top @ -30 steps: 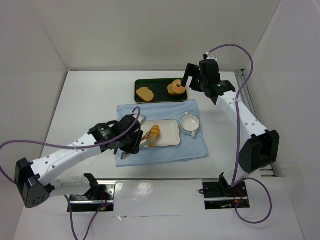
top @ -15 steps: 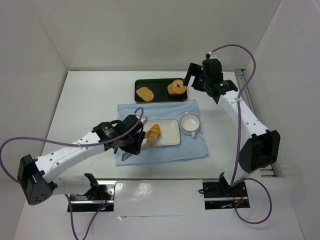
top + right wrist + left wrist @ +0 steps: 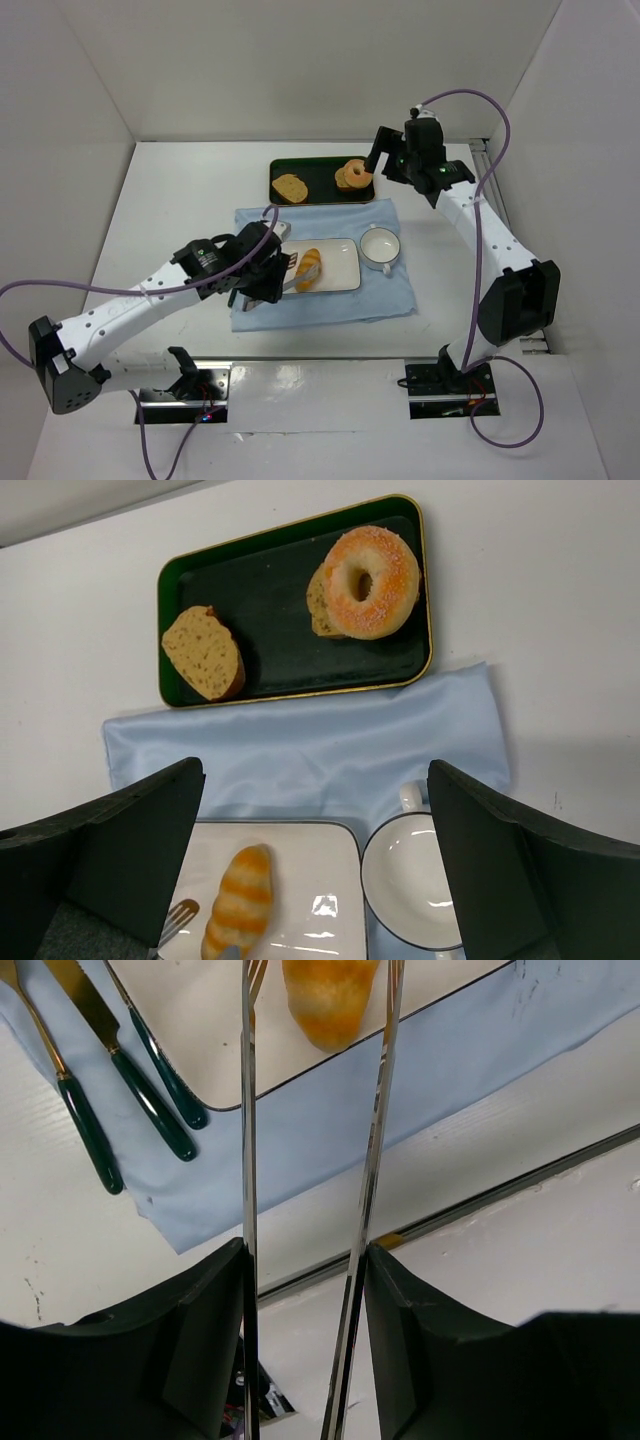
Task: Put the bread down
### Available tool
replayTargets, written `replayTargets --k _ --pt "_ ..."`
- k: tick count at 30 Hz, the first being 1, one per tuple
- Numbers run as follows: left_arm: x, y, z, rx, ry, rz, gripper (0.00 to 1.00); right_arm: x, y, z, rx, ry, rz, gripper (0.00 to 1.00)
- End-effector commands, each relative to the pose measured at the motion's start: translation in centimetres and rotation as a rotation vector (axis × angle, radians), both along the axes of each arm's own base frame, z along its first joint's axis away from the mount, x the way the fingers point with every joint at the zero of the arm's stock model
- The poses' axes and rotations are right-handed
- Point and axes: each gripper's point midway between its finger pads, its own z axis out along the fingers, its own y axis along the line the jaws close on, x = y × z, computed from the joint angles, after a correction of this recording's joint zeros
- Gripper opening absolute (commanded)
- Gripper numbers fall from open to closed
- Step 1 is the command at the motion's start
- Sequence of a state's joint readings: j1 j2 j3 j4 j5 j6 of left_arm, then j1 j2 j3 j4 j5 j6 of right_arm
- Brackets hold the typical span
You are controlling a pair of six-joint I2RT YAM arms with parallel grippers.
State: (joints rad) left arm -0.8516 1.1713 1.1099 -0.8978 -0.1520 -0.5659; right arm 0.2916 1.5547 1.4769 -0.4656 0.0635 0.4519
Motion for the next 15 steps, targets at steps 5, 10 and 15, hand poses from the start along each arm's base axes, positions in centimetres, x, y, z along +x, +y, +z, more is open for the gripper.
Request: replayTargets --k 5,10,15 --pt "1.2 1.4 5.2 -0.079 -0.149 0.115 0.60 0.0 0.2 0.1 0.021 -0.014 0.013 1.00" --pt "3.2 4.9 7.0 -0.051 -0.282 0.296 0.60 -0.1 0.4 0.1 0.026 -0.012 0.021 1.00" --pt "5.0 8.7 7.0 0.013 -0.350 0.478 0.62 -0.4 0.6 0.1 0.035 -0.009 0.037 1.00"
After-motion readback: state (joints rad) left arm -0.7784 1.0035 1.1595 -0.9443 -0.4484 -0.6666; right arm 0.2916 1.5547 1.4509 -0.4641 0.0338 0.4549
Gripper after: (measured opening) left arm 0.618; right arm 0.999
